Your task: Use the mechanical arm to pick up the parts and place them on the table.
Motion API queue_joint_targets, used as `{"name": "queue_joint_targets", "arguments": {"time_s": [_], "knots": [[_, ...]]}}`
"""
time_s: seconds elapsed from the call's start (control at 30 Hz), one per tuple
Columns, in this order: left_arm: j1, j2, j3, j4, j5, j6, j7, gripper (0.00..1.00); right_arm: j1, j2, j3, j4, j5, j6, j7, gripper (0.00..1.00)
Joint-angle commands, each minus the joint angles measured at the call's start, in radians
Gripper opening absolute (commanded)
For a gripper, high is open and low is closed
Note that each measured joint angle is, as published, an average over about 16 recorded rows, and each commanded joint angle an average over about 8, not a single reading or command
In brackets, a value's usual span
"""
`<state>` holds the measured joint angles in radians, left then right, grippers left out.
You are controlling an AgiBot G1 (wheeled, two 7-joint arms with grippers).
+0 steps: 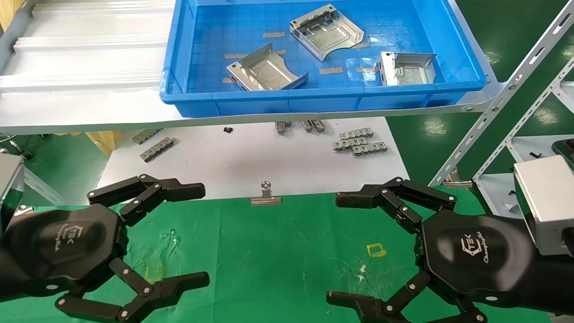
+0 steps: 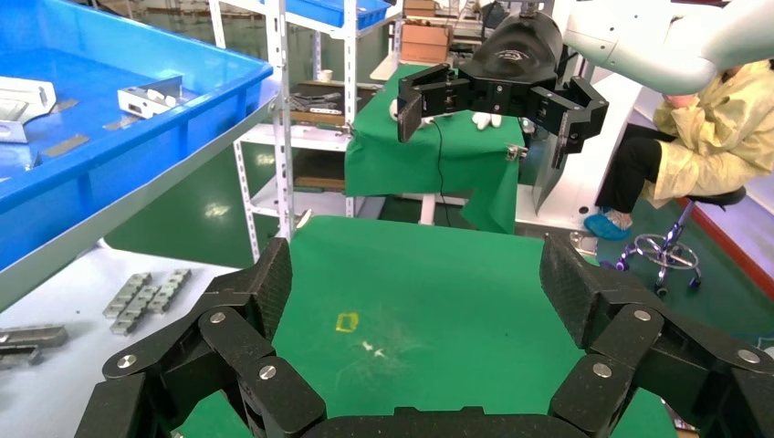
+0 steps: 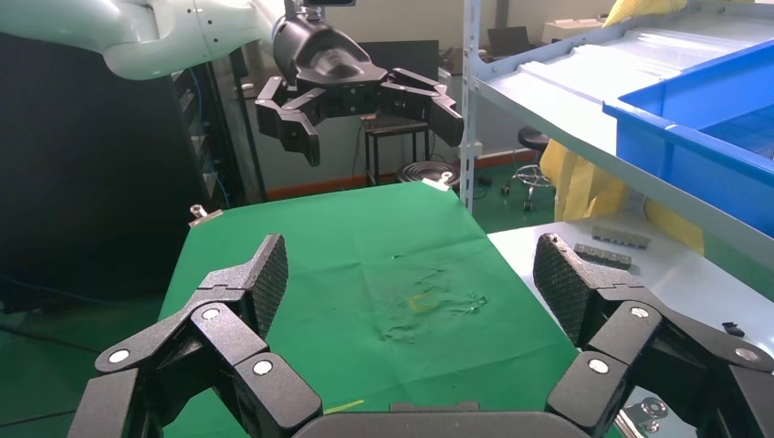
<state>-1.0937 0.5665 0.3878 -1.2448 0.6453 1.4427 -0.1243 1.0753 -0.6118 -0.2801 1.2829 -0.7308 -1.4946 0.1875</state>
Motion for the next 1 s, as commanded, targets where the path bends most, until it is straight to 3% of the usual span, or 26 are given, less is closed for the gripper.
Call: {"name": "queue_joint_targets", "arguments": {"time_s": [0.03, 1.0], "knots": [[0.0, 0.0, 0.0, 0.0, 0.0, 0.0, 0.0, 0.0, 0.0, 0.0, 0.0, 0.0, 0.0, 0.0, 0.0, 1.0], [0.0, 0.0, 0.0, 0.0, 0.0, 0.0, 0.0, 0.0, 0.008, -0.001, 0.003, -0.002, -0.003, 0.01, -0.002, 1.0]]}}
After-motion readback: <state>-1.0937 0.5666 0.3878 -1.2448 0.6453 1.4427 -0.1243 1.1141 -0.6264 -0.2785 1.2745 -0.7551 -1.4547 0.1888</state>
